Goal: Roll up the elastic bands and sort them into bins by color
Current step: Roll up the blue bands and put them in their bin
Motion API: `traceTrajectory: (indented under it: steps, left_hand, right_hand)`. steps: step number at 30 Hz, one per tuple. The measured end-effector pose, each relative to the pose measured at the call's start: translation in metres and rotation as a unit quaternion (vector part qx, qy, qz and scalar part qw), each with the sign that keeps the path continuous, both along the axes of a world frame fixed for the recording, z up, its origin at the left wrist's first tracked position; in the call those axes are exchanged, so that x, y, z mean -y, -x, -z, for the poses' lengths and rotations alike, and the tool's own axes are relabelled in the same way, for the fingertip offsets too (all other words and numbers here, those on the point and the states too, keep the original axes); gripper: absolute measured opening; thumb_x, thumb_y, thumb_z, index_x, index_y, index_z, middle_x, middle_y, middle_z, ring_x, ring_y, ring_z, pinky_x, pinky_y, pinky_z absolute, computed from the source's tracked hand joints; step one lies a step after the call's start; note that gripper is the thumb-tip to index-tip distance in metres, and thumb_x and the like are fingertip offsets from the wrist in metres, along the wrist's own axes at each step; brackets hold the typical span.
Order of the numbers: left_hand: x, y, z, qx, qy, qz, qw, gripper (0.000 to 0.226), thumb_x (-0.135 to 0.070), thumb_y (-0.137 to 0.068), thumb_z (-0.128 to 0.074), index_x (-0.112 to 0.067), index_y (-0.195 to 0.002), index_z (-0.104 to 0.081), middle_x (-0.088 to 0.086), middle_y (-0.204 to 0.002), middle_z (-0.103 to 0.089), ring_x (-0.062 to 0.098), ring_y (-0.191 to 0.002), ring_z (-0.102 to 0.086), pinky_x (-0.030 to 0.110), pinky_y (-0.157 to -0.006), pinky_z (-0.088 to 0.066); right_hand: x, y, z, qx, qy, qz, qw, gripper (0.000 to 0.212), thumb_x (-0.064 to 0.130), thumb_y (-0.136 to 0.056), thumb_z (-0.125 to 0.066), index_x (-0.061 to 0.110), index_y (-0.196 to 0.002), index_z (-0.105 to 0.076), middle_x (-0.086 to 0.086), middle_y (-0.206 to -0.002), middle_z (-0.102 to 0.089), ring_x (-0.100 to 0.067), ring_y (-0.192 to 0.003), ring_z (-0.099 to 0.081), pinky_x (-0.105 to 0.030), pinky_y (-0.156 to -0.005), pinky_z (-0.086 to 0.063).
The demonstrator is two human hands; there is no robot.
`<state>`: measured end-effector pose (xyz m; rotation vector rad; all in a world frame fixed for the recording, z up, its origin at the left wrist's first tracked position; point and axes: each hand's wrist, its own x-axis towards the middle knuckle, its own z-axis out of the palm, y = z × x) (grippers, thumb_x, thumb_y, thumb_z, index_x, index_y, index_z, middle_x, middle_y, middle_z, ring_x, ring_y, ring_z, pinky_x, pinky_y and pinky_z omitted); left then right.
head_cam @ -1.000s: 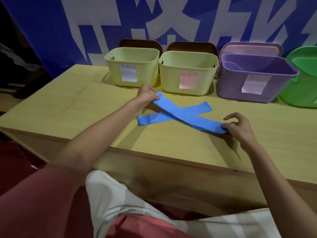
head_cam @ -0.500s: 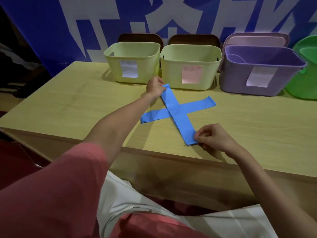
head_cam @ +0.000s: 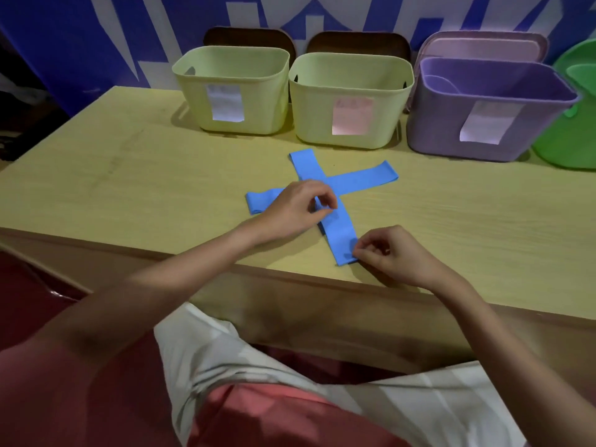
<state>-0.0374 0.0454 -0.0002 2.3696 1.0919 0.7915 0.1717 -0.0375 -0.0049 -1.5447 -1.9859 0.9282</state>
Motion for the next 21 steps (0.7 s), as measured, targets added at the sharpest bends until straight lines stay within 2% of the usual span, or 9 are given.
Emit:
traceTrajectory:
  steps: [2,3,5,7,10,14,17,21]
  left_hand:
    - [0.025,0.005,0.007,0.0,0.016,0.009,1.0,0.009,-0.007,-0.084,-0.066,-0.01,-0.092,-0.07,-0.005,-0.092,-0.07,0.001,-0.083,-0.061,0.022,-0.077,-0.049]
    - [0.035,0.007,0.011,-0.004,0.021,0.018,1.0,0.013,-0.008,-0.085,-0.065,-0.009,-0.098,-0.069,-0.004,-0.097,-0.07,0.004,-0.087,-0.063,0.024,-0.081,-0.05]
    - [0.049,0.009,0.017,-0.023,0.009,0.036,0.999,0.021,-0.011,-0.087,-0.062,-0.009,-0.108,-0.066,-0.002,-0.108,-0.069,0.01,-0.099,-0.063,0.027,-0.088,-0.049]
    - [0.06,0.008,0.022,-0.037,-0.011,0.047,0.998,0.023,-0.015,-0.089,-0.059,-0.01,-0.111,-0.065,-0.002,-0.113,-0.067,0.012,-0.106,-0.061,0.031,-0.092,-0.048]
    - [0.076,0.0,0.024,-0.016,-0.032,0.045,0.998,0.016,-0.019,-0.091,-0.059,-0.012,-0.102,-0.067,-0.004,-0.104,-0.067,0.013,-0.102,-0.06,0.033,-0.089,-0.047]
    - [0.09,-0.005,0.03,0.004,-0.03,0.018,0.999,0.015,-0.026,-0.092,-0.06,-0.013,-0.093,-0.067,-0.005,-0.096,-0.067,0.013,-0.096,-0.06,0.033,-0.083,-0.047]
    - [0.091,-0.004,0.032,0.012,-0.024,-0.004,1.0,0.01,-0.022,-0.089,-0.065,-0.012,-0.09,-0.067,-0.004,-0.096,-0.068,0.014,-0.095,-0.061,0.034,-0.082,-0.048]
    - [0.095,-0.003,0.037,0.018,-0.034,-0.022,0.999,0.006,-0.017,-0.086,-0.067,-0.011,-0.087,-0.067,-0.003,-0.097,-0.068,0.015,-0.095,-0.062,0.034,-0.082,-0.048]
  right_hand:
    - [0.002,-0.006,0.002,0.009,-0.019,-0.018,1.0,0.007,0.012,-0.087,-0.068,0.01,-0.09,-0.074,-0.002,-0.075,-0.065,-0.017,-0.065,-0.056,-0.028,-0.065,-0.045]
    - [0.003,-0.009,0.003,0.014,-0.027,-0.026,0.999,0.01,0.01,-0.087,-0.068,0.011,-0.095,-0.074,-0.005,-0.082,-0.064,-0.019,-0.068,-0.057,-0.025,-0.066,-0.045]
    - [0.008,-0.013,0.004,0.014,-0.041,-0.04,0.998,0.021,0.002,-0.084,-0.067,0.013,-0.101,-0.073,-0.004,-0.09,-0.057,-0.009,-0.069,-0.054,-0.014,-0.066,-0.041]
    - [0.013,-0.013,0.004,0.003,-0.054,-0.046,0.997,0.027,-0.003,-0.08,-0.069,0.011,-0.102,-0.073,0.001,-0.092,-0.05,-0.001,-0.071,-0.053,-0.009,-0.065,-0.039]
    - [0.016,-0.013,0.008,-0.015,-0.102,-0.051,0.993,0.023,-0.002,-0.078,-0.075,0.005,-0.1,-0.073,-0.003,-0.095,-0.05,0.008,-0.076,-0.053,-0.004,-0.065,-0.038]
    - [0.017,-0.011,0.021,-0.033,-0.141,-0.034,0.989,0.012,0.006,-0.08,-0.075,0.009,-0.092,-0.075,0.001,-0.089,-0.058,-0.003,-0.074,-0.056,-0.011,-0.064,-0.039]
    - [0.02,-0.007,0.026,-0.05,-0.162,-0.031,0.985,0.011,0.008,-0.083,-0.073,0.013,-0.092,-0.075,0.0,-0.087,-0.062,-0.014,-0.077,-0.061,-0.022,-0.066,-0.045]
    - [0.023,-0.004,0.028,-0.057,-0.173,-0.031,0.983,0.014,0.006,-0.082,-0.075,0.012,-0.094,-0.073,0.001,-0.087,-0.064,-0.011,-0.079,-0.06,-0.016,-0.069,-0.042]
